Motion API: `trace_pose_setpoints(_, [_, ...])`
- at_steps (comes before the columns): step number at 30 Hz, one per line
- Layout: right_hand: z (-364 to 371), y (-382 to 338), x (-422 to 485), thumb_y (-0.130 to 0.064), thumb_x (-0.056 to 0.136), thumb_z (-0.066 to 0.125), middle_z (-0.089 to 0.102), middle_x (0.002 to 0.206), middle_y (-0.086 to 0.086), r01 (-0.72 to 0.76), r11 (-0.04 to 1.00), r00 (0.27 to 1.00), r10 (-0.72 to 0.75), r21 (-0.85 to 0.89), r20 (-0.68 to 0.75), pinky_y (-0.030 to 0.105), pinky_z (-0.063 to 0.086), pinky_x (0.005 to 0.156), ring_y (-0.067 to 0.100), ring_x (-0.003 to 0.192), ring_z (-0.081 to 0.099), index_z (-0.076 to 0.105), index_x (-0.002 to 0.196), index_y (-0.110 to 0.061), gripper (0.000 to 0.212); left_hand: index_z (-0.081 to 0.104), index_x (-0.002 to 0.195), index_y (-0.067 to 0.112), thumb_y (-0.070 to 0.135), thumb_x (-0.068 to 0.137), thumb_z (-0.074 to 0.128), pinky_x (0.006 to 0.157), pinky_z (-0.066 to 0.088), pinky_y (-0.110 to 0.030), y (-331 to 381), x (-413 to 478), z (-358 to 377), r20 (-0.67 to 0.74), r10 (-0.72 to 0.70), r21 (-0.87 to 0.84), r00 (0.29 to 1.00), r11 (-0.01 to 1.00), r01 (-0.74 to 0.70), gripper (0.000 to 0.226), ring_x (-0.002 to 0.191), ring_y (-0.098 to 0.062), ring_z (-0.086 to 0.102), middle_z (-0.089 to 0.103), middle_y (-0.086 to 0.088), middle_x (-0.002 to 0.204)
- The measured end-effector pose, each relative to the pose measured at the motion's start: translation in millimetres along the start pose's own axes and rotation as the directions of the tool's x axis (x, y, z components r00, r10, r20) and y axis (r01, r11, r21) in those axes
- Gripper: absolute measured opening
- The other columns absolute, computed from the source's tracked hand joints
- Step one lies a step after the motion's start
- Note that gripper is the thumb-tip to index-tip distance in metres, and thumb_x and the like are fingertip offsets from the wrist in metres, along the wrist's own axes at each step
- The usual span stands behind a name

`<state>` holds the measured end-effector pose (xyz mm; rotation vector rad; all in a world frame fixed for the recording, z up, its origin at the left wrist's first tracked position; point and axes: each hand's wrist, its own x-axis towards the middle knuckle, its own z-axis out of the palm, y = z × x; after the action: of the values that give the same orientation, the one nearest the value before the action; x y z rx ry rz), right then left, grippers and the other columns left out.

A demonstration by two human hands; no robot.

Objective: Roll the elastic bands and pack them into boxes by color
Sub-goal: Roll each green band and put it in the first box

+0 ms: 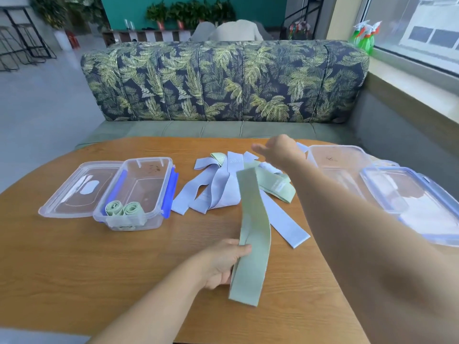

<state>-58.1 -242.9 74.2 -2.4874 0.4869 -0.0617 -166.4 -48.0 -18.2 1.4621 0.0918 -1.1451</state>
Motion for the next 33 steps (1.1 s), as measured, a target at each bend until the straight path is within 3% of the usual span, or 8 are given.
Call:
trace_pose_setpoints(7, [25.8,39.4,-9.9,-0.022,0.092,0.058,0.071,0.079,0.014,-0.150,0.976,0.984,0.131,0.160,0.120,0.040,0.058,0.074,0.026,0.064,0.061,0.067,0.082,-0.002,0.025,0.065,0.106,0.009,0.020,0.097,0.055,0.074,0.059,-0.033,7.4,3.8,7.5,-0.245,0.037,0.166,0.969,0.986,0.004,0.018,0.088,-0.020,0.071,0.072,-0.008,0.102])
trace_pose_setpoints(10, [31.0,56.0,-39.2,-0.015,0.094,0.058,0.068,0.076,0.014,-0.268,0.926,0.948,0.205,0.265,0.243,0.030,0.055,0.057,0.022,0.057,0.062,0.062,0.100,0.001,0.017,0.060,0.102,0.013,0.040,0.083,0.062,0.076,0.054,-0.034,8.5,-2.3,1.7,-0.404,0.184,0.627,0.896,0.769,0.125,0.033,0.096,-0.024,0.067,0.065,-0.005,0.107])
trace_pose_setpoints(12, [38.1,65.9,-59.3,-0.011,0.095,0.058,0.065,0.075,0.014,-0.337,0.877,0.922,0.233,0.344,0.308,0.029,0.055,0.055,0.022,0.056,0.062,0.056,0.105,-0.001,0.014,0.056,0.110,0.012,0.041,0.084,0.062,0.076,0.052,-0.031,8.9,-1.4,-2.6,-0.486,0.302,0.723,0.820,0.667,0.183,0.039,0.096,-0.023,0.062,0.057,-0.002,0.113])
trace_pose_setpoints(14, [46.4,70.3,-77.7,-0.008,0.095,0.057,0.064,0.077,0.015,-0.398,0.828,0.901,0.270,0.396,0.340,0.033,0.057,0.062,0.023,0.057,0.061,0.056,0.101,-0.002,0.008,0.055,0.118,0.012,0.027,0.089,0.063,0.085,0.052,-0.031,7.2,3.6,-4.7,-0.509,0.323,0.583,0.798,0.812,0.043,0.034,0.100,-0.021,0.058,0.054,-0.002,0.119])
trace_pose_setpoints(16, [52.6,71.6,-94.0,-0.003,0.094,0.053,0.061,0.075,0.014,-0.428,0.802,0.890,0.293,0.416,0.350,0.023,0.052,0.046,0.021,0.053,0.057,0.057,0.092,-0.003,0.004,0.057,0.117,0.010,0.015,0.090,0.063,0.092,0.053,-0.036,5.7,8.3,2.0,-0.513,0.265,0.318,0.817,0.942,-0.106,0.029,0.104,-0.021,0.058,0.055,-0.004,0.121])
trace_pose_setpoints(19, [62.7,71.8,-113.9,0.001,0.092,0.046,0.056,0.073,0.010,-0.434,0.790,0.880,0.270,0.434,0.390,0.019,0.041,0.049,0.021,0.055,0.049,0.052,0.078,-0.008,0.018,0.057,0.104,0.014,0.008,0.091,0.061,0.071,0.055,-0.029,1.5,13.3,20.1,-0.470,0.154,0.061,0.869,0.988,-0.142,0.015,0.108,-0.019,0.060,0.060,-0.010,0.124])
trace_pose_setpoints(25, [72.8,82.7,-124.1,-0.001,0.082,0.048,0.057,0.081,0.011,-0.379,0.761,0.925,0.313,0.527,0.213,0.036,0.041,0.068,0.023,0.072,0.048,0.058,0.115,0.012,0.037,0.053,0.074,0.013,-0.001,0.091,0.053,0.068,0.050,-0.028,8.2,14.0,14.7,-0.576,0.164,0.003,0.801,0.980,-0.198,0.022,0.086,-0.022,0.053,0.055,-0.005,0.082])
trace_pose_setpoints(33, [76.1,80.3,-130.3,-0.003,0.095,0.050,0.066,0.101,0.009,-0.318,0.752,0.948,0.231,0.578,0.220,0.021,0.048,0.061,0.013,0.071,0.059,0.055,0.133,-0.004,0.039,0.051,0.076,0.014,-0.001,0.093,0.049,0.087,0.051,-0.033,12.2,23.3,8.9,-0.566,0.167,-0.001,0.807,0.979,-0.203,0.023,0.091,-0.020,0.056,0.058,-0.009,0.099])
